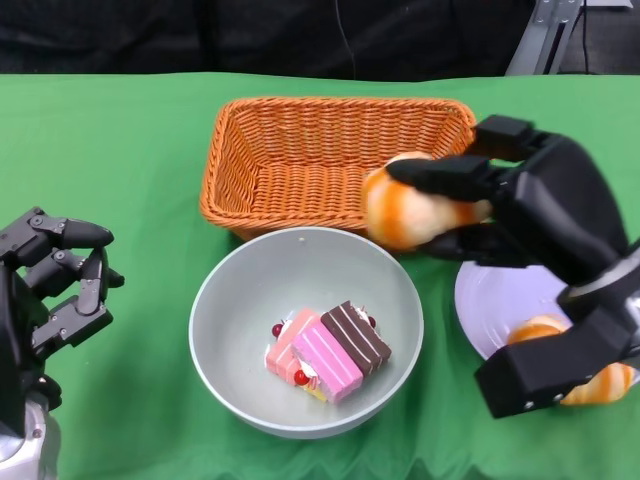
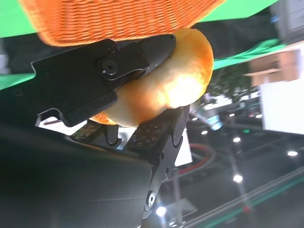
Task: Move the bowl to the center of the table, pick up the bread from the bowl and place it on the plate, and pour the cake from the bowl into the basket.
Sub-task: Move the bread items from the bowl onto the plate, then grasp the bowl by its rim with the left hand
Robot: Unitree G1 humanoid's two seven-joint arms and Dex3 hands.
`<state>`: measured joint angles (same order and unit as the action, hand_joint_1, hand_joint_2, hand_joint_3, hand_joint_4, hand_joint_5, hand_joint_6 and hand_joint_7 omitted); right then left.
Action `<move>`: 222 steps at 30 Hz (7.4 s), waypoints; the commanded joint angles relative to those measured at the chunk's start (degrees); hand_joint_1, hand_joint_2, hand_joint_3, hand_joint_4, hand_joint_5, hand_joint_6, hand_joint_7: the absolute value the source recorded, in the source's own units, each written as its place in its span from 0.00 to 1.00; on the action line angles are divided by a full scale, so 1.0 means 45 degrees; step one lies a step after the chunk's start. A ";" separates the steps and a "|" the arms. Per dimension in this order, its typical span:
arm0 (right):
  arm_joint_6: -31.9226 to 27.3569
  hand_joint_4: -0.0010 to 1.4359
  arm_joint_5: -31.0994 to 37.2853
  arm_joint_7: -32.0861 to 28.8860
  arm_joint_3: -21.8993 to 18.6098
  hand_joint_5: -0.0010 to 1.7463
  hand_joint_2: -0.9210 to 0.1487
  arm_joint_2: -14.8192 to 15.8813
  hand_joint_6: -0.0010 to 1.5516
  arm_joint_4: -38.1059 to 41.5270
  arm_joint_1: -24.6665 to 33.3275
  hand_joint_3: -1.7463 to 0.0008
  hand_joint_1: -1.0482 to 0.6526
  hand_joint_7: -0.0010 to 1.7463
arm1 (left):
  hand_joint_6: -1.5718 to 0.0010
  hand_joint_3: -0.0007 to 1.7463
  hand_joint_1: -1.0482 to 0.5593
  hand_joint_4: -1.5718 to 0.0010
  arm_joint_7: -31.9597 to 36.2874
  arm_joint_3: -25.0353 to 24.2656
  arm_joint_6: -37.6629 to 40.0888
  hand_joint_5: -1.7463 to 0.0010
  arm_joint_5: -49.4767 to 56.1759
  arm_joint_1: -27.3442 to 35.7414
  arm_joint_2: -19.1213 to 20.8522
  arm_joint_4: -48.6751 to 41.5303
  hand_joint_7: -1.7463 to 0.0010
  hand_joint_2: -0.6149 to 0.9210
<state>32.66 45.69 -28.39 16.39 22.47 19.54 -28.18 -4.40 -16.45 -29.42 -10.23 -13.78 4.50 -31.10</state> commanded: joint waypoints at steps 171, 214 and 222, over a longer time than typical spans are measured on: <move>-0.4892 0.43 -0.0416 -0.0712 0.1696 0.01 0.00 0.0297 0.39 0.3726 0.0804 0.91 0.26 0.01 | 0.42 0.61 0.64 0.49 -0.1441 0.0039 -0.0053 0.18 -0.0314 0.0797 0.0675 0.0745 0.37 0.74; -0.3813 0.53 -1.3706 0.7072 -0.3542 0.53 0.01 -0.2114 0.64 -0.6497 0.7024 0.91 0.54 0.08 | 0.43 0.59 0.64 0.50 -0.2241 0.0020 -0.0171 0.17 -0.0648 0.0685 0.0951 0.0498 0.36 0.76; -0.3748 0.49 -1.5027 0.8744 -0.4352 0.73 0.00 -0.2831 0.62 -0.6432 0.7944 0.87 0.51 0.22 | 0.43 0.60 0.62 0.51 -0.2515 0.0087 -0.0153 0.16 -0.0622 0.0768 0.1008 0.0667 0.35 0.75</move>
<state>15.83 -20.37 10.07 -1.75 10.05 -9.22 7.44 -15.03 -15.92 -29.52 -12.30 -10.48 8.07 -28.59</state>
